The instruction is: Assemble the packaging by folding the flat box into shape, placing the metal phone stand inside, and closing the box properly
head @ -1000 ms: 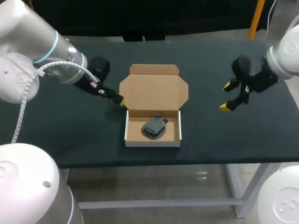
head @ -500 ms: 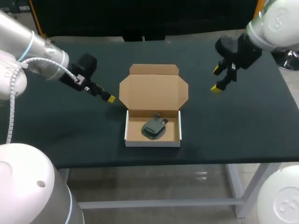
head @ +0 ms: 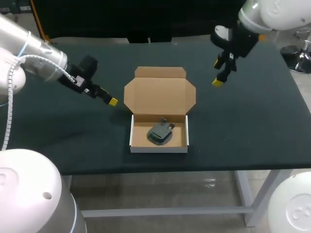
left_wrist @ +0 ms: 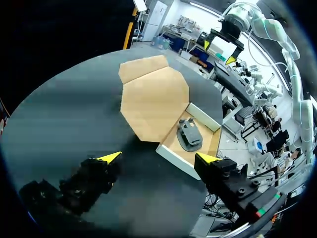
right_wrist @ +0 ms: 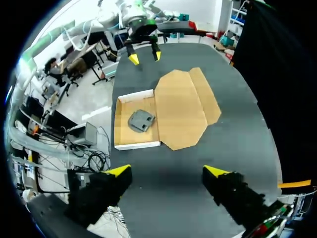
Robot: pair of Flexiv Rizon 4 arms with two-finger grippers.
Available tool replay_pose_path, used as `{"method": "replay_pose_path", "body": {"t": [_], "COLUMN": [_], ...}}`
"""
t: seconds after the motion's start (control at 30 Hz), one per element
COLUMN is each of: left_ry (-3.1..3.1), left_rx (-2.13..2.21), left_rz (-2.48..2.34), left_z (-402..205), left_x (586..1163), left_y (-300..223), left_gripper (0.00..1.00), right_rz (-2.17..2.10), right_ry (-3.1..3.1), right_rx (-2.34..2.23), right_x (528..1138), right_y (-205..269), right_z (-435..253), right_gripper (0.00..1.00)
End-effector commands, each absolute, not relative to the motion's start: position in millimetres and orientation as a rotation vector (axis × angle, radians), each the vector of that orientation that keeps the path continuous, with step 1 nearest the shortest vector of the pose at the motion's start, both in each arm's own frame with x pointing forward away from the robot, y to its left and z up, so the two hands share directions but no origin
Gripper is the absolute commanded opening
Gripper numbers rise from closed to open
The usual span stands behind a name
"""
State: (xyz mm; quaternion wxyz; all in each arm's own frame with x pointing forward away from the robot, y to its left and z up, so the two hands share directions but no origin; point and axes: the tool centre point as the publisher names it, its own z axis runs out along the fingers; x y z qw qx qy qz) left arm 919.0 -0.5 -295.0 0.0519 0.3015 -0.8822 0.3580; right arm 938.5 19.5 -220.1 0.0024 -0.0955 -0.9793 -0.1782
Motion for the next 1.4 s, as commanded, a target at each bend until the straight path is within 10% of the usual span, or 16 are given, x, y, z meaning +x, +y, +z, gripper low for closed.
{"method": "replay_pose_path", "body": {"t": [0.03,1.4], "left_ry": [-2.643,-2.329], "left_rx": [0.819,0.448], "left_rz": [1.166,1.378], "left_z": [-300.8,-341.8], "left_x": [919.4,989.3], "left_y": [5.1,-25.7], "left_gripper": [1.00,0.88], "right_rz": [-0.469,-0.354], "right_ry": [-3.050,-3.118], "right_rx": [-0.289,-0.085], "right_x": [947.7,964.6], "right_y": [25.9,80.3], "right_z": [-216.4,-213.7], "right_gripper": [1.00,1.00]}}
